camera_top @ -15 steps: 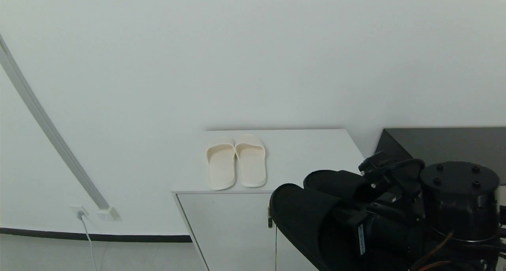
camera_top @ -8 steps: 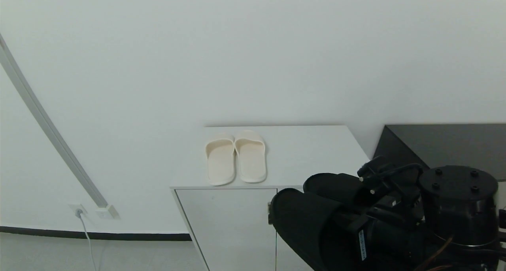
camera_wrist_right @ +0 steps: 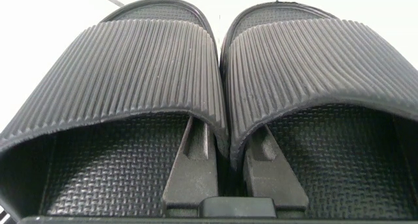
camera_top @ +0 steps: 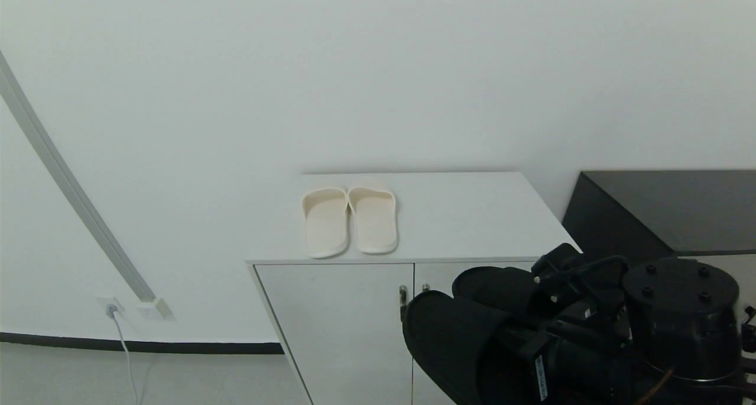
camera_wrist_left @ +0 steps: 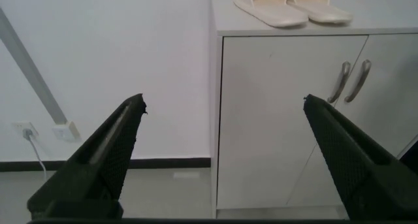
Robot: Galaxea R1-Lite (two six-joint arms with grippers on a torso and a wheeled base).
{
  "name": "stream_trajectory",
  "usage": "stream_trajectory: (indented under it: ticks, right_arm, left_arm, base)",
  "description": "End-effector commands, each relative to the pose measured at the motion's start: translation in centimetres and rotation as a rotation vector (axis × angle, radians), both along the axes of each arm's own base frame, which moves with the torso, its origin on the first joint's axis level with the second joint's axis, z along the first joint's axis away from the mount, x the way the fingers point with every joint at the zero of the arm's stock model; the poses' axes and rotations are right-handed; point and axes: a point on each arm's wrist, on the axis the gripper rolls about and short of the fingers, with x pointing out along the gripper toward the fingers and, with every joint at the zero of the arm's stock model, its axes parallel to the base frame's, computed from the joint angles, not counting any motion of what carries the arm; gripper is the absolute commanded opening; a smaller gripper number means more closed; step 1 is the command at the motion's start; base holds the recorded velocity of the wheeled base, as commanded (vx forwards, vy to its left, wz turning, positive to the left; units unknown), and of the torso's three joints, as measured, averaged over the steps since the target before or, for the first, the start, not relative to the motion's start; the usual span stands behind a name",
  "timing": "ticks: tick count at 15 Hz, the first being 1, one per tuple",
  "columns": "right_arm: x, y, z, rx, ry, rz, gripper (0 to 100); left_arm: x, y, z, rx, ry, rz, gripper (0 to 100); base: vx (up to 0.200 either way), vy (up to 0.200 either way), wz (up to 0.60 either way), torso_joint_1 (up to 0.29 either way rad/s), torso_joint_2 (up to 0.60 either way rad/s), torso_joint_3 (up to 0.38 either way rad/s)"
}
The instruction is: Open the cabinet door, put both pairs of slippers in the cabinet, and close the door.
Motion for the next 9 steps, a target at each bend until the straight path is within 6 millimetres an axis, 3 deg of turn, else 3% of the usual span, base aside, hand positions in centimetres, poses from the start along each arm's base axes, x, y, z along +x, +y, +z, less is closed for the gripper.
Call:
stream_trajectory:
  ticks: [1,9]
  right_arm:
    - [-0.15,-0.14,-0.22,-0.003,0.0,0.0,0]
    - [-0.25,-0.26,-0.66,-0.008,0.007,0.001,0]
  left_arm:
    - [0.01,0.0,0.01,0.0,0.001,0.003,100]
    - [0.01,0.0,-0.01,0.0,0.002,0.003,100]
  base:
    - [0.0,0.0,0.0,-0.207,0.49,0.276]
    - [0.0,0.0,0.0,-0.218,0.55,0.322]
